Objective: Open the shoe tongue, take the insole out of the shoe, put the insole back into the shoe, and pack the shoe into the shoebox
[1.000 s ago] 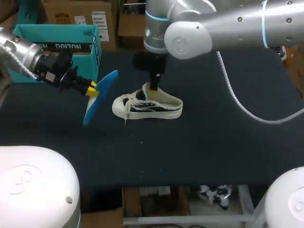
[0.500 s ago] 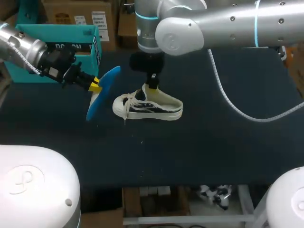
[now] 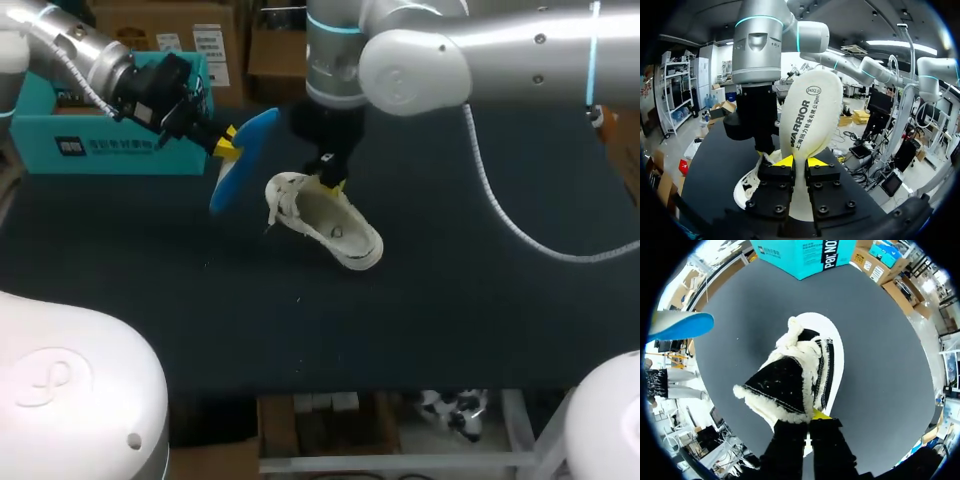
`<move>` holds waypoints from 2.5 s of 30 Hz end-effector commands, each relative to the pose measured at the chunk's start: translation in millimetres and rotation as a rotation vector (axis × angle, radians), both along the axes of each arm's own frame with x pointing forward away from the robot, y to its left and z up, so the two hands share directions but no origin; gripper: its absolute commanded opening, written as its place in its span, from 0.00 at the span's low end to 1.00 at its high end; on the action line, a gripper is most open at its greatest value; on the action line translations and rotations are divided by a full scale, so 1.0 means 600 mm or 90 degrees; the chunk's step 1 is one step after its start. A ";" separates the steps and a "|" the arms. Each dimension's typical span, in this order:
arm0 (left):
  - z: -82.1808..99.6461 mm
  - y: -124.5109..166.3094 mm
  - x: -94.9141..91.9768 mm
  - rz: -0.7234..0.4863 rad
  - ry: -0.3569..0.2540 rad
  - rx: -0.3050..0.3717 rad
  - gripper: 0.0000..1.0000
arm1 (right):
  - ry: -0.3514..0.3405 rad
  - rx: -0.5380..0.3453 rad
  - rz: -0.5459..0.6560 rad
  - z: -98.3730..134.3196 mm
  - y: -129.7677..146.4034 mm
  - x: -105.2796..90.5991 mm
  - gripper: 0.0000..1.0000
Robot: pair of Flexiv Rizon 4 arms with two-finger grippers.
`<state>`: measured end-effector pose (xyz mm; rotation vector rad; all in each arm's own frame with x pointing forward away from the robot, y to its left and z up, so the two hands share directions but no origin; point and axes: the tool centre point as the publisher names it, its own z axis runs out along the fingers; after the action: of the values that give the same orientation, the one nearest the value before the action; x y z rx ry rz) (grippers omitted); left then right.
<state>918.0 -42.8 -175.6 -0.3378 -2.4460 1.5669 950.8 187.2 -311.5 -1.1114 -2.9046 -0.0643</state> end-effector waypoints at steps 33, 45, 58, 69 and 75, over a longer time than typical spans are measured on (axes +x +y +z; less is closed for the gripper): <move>0.014 -0.070 0.118 -0.244 0.039 -0.010 0.00 | -0.135 0.214 -0.333 -0.034 -0.027 -0.038 0.28; 0.005 -0.048 0.109 -0.252 0.048 -0.022 0.00 | -0.129 0.208 -0.355 -0.016 -0.043 -0.041 1.00; 0.021 -0.052 0.067 -0.297 0.039 -0.042 0.00 | -0.154 0.272 -0.327 0.022 -0.061 -0.061 1.00; 0.019 -0.056 0.055 -0.305 0.030 -0.042 0.00 | -0.134 0.272 -0.335 0.028 -0.064 -0.060 1.00; 0.019 -0.075 0.011 -0.358 0.036 -0.126 0.00 | 0.013 0.268 -0.508 0.051 -0.094 -0.079 1.00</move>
<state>924.7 -81.9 -155.4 -0.9044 -1.9806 1.4828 907.1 140.7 -298.2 -1.9431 -2.3127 -0.7522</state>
